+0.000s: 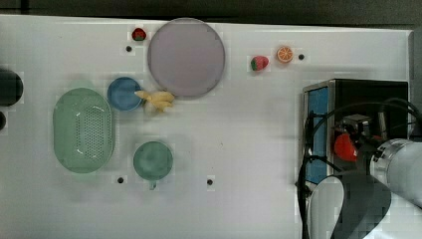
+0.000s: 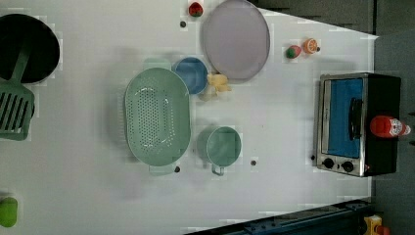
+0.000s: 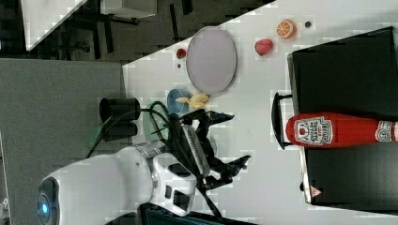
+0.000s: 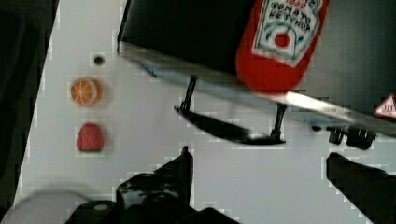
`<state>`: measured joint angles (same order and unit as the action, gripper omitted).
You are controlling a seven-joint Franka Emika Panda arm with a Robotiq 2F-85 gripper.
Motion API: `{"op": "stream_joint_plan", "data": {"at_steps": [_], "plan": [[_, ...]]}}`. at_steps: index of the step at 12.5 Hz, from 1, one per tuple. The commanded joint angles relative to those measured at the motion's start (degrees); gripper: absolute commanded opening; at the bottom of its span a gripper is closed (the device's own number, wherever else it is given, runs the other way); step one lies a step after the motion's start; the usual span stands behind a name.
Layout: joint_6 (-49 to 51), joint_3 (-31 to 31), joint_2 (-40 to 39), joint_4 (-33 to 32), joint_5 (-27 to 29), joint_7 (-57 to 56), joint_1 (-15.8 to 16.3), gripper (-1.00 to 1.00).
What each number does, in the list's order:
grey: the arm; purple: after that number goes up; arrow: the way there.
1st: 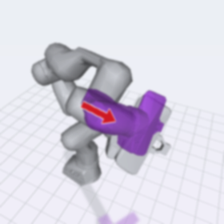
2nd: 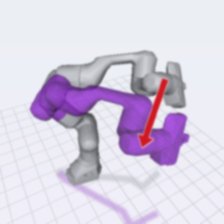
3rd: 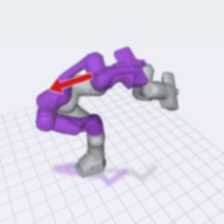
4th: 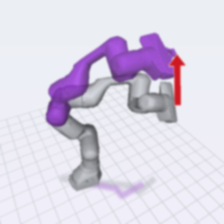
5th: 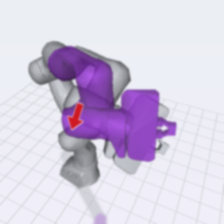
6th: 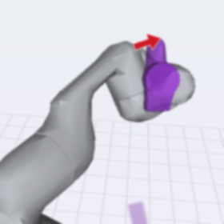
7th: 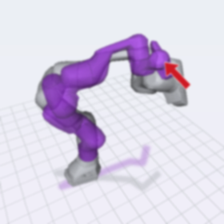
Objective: Pick Ketchup from oven and place it on table.
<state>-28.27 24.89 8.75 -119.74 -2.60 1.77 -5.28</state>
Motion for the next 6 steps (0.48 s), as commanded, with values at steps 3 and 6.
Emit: {"op": "stream_joint_plan", "data": {"at_steps": [3, 6], "plan": [[-10.05, 4.96, -8.41, 1.28, -0.3, -1.7, -0.55, 1.0], [-12.62, 7.02, -13.38, 2.04, 0.34, -1.66, -0.74, 1.0]]}}
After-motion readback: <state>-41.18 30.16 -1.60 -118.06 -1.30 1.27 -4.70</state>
